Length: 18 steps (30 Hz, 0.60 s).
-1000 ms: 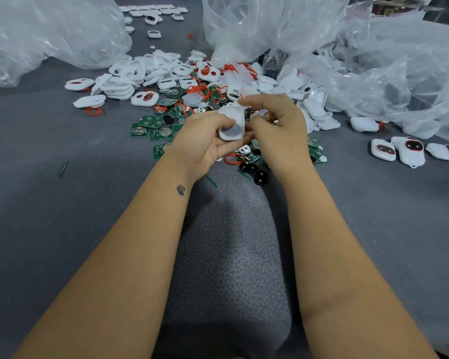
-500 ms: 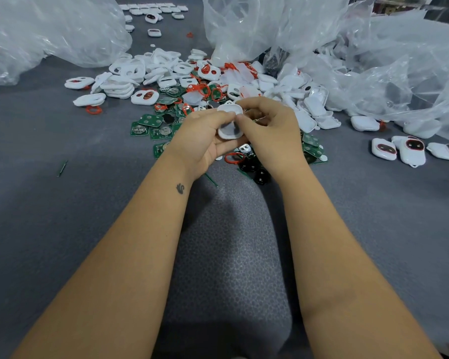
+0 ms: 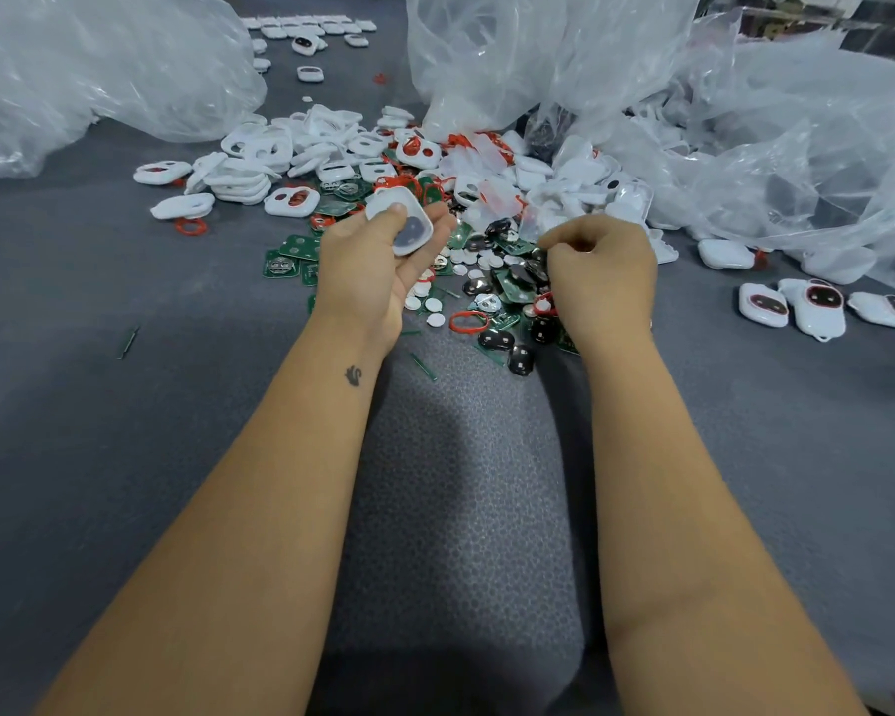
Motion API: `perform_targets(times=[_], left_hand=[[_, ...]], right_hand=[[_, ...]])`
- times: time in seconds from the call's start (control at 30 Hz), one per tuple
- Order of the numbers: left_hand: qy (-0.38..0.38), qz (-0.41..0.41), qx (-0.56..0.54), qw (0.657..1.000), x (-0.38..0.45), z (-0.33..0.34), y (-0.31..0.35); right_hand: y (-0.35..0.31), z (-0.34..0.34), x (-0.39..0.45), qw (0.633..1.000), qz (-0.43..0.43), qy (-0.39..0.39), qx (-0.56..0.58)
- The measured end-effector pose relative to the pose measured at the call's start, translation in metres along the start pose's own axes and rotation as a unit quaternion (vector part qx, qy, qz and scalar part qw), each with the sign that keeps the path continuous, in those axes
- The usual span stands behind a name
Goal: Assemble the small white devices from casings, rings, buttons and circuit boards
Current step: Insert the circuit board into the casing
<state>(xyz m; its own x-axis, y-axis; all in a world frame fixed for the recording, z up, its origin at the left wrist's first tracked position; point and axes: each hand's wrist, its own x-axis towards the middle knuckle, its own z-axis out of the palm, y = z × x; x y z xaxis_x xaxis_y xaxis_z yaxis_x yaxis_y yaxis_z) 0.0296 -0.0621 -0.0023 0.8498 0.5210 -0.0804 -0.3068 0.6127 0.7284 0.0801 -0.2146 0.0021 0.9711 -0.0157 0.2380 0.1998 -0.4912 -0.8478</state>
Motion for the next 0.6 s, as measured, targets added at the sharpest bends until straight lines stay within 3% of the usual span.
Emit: perform_targets(times=[0.27, 0.6], left_hand=[[-0.012, -0.022, 0.042, 0.999, -0.0001, 0.0012, -0.0015], [-0.026, -0.039, 0.056, 0.997, -0.0004, 0.0015, -0.0034]], right_hand=[[-0.0032, 0.0056, -0.0083, 0.956, -0.082, -0.092, -0.268], [-0.0017, 0.0039, -0.0057, 0.978, -0.074, -0.056, -0.188]])
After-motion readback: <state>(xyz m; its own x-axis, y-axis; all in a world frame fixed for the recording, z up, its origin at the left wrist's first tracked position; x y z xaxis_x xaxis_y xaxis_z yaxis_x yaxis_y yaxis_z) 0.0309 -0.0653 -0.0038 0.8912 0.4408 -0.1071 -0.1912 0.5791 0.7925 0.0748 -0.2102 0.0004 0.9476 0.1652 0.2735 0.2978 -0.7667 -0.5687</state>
